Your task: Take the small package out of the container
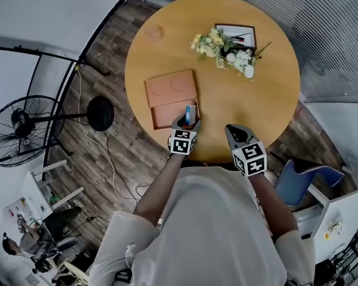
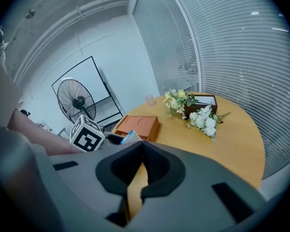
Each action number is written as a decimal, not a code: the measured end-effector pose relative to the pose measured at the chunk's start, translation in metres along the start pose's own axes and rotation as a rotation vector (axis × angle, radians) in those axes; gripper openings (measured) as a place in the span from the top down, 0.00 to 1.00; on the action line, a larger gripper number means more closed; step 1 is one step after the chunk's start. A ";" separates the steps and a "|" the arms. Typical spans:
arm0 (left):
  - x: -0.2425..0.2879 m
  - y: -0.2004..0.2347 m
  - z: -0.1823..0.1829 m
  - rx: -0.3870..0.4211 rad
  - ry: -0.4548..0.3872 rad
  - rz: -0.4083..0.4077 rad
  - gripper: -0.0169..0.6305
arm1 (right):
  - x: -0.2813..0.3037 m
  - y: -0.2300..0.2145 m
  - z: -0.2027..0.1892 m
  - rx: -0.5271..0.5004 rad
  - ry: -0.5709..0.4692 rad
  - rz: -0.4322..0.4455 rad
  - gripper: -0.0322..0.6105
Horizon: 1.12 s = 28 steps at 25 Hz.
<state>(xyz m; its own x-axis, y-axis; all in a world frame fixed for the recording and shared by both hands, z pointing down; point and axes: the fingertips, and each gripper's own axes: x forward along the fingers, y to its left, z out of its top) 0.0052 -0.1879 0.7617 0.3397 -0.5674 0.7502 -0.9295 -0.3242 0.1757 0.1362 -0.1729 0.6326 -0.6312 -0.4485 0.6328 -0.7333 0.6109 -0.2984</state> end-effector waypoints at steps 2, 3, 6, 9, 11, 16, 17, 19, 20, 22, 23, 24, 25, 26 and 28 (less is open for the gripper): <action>0.004 0.005 -0.004 -0.002 0.016 0.024 0.62 | 0.001 -0.003 -0.004 0.009 0.002 -0.001 0.95; 0.006 0.007 -0.005 -0.008 0.021 0.035 0.65 | 0.001 -0.003 -0.006 0.013 0.004 -0.001 0.95; 0.009 0.014 -0.007 -0.030 0.026 0.052 0.75 | -0.001 -0.005 -0.013 0.023 0.006 -0.001 0.95; 0.009 0.019 -0.006 -0.042 0.026 0.074 0.85 | -0.005 -0.009 -0.017 0.033 0.000 -0.008 0.95; 0.006 0.023 -0.002 -0.034 0.024 0.097 0.86 | -0.008 -0.012 -0.018 0.041 -0.004 -0.012 0.95; -0.005 0.023 0.009 -0.029 -0.006 0.126 0.86 | -0.012 -0.019 -0.020 0.054 -0.017 -0.008 0.95; -0.008 0.022 0.010 -0.029 -0.011 0.126 0.86 | -0.011 -0.019 -0.020 0.057 -0.020 -0.005 0.95; -0.017 0.021 0.012 -0.028 -0.019 0.126 0.86 | -0.010 -0.016 -0.019 0.057 -0.024 0.002 0.95; -0.020 0.021 0.012 -0.027 -0.024 0.125 0.86 | -0.009 -0.014 -0.017 0.054 -0.028 0.006 0.95; -0.028 0.020 0.013 -0.025 -0.036 0.124 0.86 | -0.008 -0.009 -0.014 0.045 -0.034 0.016 0.95; -0.032 0.020 0.013 -0.025 -0.041 0.124 0.86 | -0.008 -0.007 -0.013 0.039 -0.037 0.020 0.95; -0.036 0.020 0.013 -0.025 -0.046 0.123 0.86 | -0.008 -0.005 -0.012 0.032 -0.040 0.023 0.95; -0.041 0.020 0.013 -0.026 -0.051 0.122 0.86 | -0.008 -0.002 -0.010 0.024 -0.043 0.024 0.95; -0.046 0.020 0.013 -0.027 -0.057 0.121 0.86 | -0.008 0.000 -0.008 0.017 -0.046 0.022 0.95; -0.057 0.019 0.013 -0.030 -0.072 0.113 0.86 | -0.010 0.007 -0.005 0.009 -0.055 0.016 0.95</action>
<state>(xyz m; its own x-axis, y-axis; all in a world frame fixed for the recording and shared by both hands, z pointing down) -0.0299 -0.1715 0.7136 0.2405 -0.6522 0.7189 -0.9660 -0.2329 0.1120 0.1385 -0.1614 0.6279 -0.6558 -0.4742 0.5874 -0.7249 0.6128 -0.3145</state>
